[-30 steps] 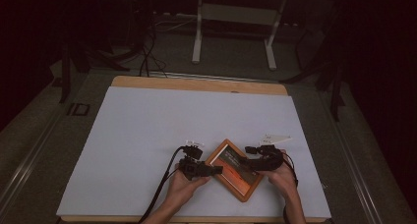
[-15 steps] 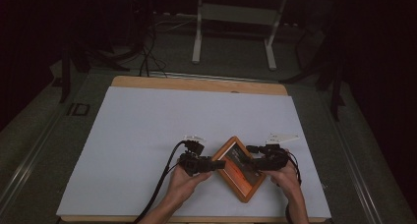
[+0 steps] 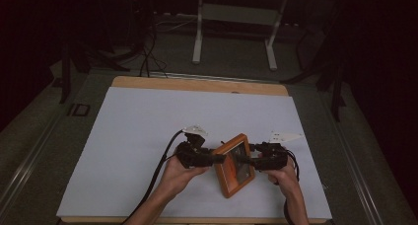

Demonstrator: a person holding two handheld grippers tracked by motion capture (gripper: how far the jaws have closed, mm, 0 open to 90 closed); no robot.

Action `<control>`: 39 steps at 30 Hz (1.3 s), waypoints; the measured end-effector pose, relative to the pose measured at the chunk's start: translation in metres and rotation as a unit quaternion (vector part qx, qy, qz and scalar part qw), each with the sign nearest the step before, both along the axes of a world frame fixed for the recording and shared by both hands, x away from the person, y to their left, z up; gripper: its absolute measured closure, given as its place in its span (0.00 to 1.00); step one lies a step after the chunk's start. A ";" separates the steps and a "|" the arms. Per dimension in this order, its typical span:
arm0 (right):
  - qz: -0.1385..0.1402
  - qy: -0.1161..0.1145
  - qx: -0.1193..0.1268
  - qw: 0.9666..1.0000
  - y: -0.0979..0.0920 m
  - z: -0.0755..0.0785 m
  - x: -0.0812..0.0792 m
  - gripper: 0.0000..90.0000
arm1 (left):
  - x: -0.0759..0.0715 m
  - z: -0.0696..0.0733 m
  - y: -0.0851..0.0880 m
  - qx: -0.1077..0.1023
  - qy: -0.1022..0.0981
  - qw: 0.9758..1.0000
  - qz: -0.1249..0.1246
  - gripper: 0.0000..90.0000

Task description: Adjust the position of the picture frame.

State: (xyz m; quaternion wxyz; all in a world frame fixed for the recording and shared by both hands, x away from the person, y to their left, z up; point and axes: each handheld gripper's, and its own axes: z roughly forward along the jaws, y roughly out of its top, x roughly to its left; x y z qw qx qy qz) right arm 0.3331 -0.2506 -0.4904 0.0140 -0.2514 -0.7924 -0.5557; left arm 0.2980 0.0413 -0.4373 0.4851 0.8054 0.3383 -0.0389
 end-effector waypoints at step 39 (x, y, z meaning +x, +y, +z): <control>0.044 -0.028 -0.013 0.999 0.054 0.001 -0.004 0.72 | 0.016 -0.019 0.085 -0.022 -0.067 0.997 0.040 0.54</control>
